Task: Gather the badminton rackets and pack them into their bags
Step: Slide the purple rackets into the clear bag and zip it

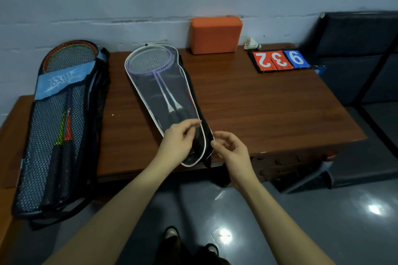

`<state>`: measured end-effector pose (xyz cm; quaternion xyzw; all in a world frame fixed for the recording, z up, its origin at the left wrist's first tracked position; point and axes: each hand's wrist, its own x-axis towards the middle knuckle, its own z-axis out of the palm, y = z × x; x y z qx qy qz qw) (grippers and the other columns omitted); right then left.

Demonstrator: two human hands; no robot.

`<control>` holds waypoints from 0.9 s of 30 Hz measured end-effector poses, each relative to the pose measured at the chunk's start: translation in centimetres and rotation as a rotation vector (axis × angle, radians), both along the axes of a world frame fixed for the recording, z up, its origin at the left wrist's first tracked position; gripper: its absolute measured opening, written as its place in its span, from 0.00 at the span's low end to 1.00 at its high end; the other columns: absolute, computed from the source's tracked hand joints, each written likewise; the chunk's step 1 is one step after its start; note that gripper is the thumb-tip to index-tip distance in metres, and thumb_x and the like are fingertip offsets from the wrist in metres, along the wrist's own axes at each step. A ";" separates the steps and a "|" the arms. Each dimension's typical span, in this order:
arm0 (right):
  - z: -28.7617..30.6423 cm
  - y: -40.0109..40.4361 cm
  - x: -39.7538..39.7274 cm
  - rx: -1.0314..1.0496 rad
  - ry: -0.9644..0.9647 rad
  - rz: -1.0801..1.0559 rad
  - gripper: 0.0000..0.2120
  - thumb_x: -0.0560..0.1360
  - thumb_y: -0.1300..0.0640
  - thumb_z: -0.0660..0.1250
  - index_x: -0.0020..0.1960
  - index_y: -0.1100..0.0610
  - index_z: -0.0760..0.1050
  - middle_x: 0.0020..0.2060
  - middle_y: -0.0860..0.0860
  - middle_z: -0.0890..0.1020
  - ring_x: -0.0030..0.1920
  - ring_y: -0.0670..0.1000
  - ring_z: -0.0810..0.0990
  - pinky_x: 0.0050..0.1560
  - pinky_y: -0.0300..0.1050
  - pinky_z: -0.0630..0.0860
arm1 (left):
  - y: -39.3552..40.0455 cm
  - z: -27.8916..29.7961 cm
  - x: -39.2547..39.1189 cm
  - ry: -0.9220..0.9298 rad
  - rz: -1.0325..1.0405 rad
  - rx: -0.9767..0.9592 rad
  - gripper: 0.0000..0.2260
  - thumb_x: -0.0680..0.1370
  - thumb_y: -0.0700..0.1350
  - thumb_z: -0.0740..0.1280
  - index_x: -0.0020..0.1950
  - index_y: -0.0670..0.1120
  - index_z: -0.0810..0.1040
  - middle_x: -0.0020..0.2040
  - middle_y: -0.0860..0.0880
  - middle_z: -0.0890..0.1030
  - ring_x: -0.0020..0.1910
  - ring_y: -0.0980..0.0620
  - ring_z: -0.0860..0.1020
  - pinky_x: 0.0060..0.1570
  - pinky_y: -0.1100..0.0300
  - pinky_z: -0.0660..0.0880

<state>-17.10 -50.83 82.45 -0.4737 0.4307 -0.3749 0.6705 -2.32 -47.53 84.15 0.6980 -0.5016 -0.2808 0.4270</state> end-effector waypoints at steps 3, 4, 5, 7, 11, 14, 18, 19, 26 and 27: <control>-1.0 -0.4 -1.1 0.019 0.094 -0.042 0.15 0.69 0.67 0.72 0.52 0.58 0.72 0.35 0.50 0.77 0.31 0.42 0.77 0.35 0.33 0.74 | -0.1 -3.0 -0.8 -0.223 -0.125 0.017 0.15 0.76 0.39 0.64 0.61 0.51 0.77 0.58 0.51 0.79 0.60 0.52 0.72 0.60 0.64 0.64; -1.5 -0.7 -1.3 0.009 0.153 -0.057 0.17 0.68 0.67 0.73 0.52 0.58 0.71 0.35 0.50 0.77 0.32 0.43 0.76 0.35 0.33 0.74 | -0.2 -4.0 -1.0 -0.291 -0.152 0.038 0.15 0.76 0.41 0.64 0.62 0.52 0.76 0.63 0.52 0.76 0.63 0.51 0.69 0.63 0.58 0.63; -2.0 -1.0 -1.6 -0.017 0.225 -0.074 0.17 0.68 0.66 0.74 0.52 0.57 0.71 0.34 0.49 0.77 0.33 0.44 0.75 0.36 0.35 0.73 | -0.4 -4.7 -1.2 -0.367 -0.174 0.074 0.16 0.77 0.43 0.64 0.64 0.54 0.74 0.67 0.53 0.72 0.66 0.50 0.66 0.65 0.54 0.61; -3.4 -1.6 -2.6 -0.104 0.394 -0.084 0.13 0.68 0.64 0.72 0.49 0.56 0.72 0.34 0.48 0.77 0.34 0.45 0.75 0.39 0.38 0.72 | -0.7 -6.0 -1.5 -0.502 -0.224 0.189 0.19 0.78 0.50 0.62 0.69 0.56 0.68 0.73 0.53 0.64 0.70 0.49 0.59 0.68 0.51 0.56; -6.3 -3.2 -5.0 -0.207 0.651 -0.036 0.08 0.71 0.63 0.67 0.49 0.55 0.74 0.36 0.48 0.78 0.39 0.49 0.77 0.42 0.44 0.74 | -2.0 -8.2 -1.8 -0.695 -0.294 0.365 0.22 0.79 0.56 0.57 0.73 0.57 0.60 0.76 0.51 0.56 0.74 0.47 0.52 0.70 0.51 0.51; -8.0 -4.1 -6.0 -0.220 0.768 -0.014 0.06 0.73 0.60 0.65 0.49 0.52 0.73 0.41 0.48 0.81 0.44 0.52 0.80 0.46 0.53 0.77 | -2.8 -9.6 -1.4 -0.742 -0.334 0.404 0.23 0.79 0.56 0.57 0.73 0.55 0.60 0.76 0.50 0.57 0.74 0.48 0.52 0.70 0.52 0.51; -9.1 -6.1 -5.1 -0.347 1.034 0.076 0.08 0.76 0.56 0.62 0.52 0.60 0.71 0.49 0.57 0.77 0.47 0.59 0.76 0.47 0.56 0.74 | -4.4 -10.5 -0.2 -0.709 -0.269 0.381 0.23 0.78 0.57 0.57 0.71 0.50 0.65 0.73 0.48 0.63 0.72 0.47 0.59 0.68 0.53 0.54; -9.2 -6.9 -4.2 -0.390 1.079 0.099 0.10 0.76 0.55 0.62 0.54 0.61 0.72 0.51 0.58 0.75 0.49 0.60 0.74 0.49 0.55 0.73 | -4.8 -10.6 0.3 -0.705 -0.235 0.350 0.24 0.77 0.58 0.55 0.69 0.47 0.68 0.70 0.46 0.67 0.70 0.46 0.63 0.67 0.52 0.57; -8.8 -14.8 4.3 -0.434 1.109 0.136 0.16 0.76 0.56 0.62 0.62 0.60 0.71 0.57 0.59 0.73 0.56 0.62 0.72 0.56 0.53 0.69 | -9.4 -11.3 8.1 -0.646 -0.051 0.304 0.18 0.71 0.49 0.64 0.56 0.40 0.79 0.56 0.39 0.78 0.56 0.38 0.76 0.54 0.46 0.71; -8.7 -16.2 5.6 -0.438 1.121 0.151 0.16 0.76 0.56 0.62 0.62 0.60 0.71 0.56 0.59 0.73 0.56 0.62 0.73 0.56 0.54 0.69 | -10.4 -11.1 9.5 -0.626 -0.031 0.306 0.18 0.71 0.49 0.64 0.56 0.40 0.79 0.56 0.39 0.78 0.56 0.39 0.76 0.54 0.47 0.71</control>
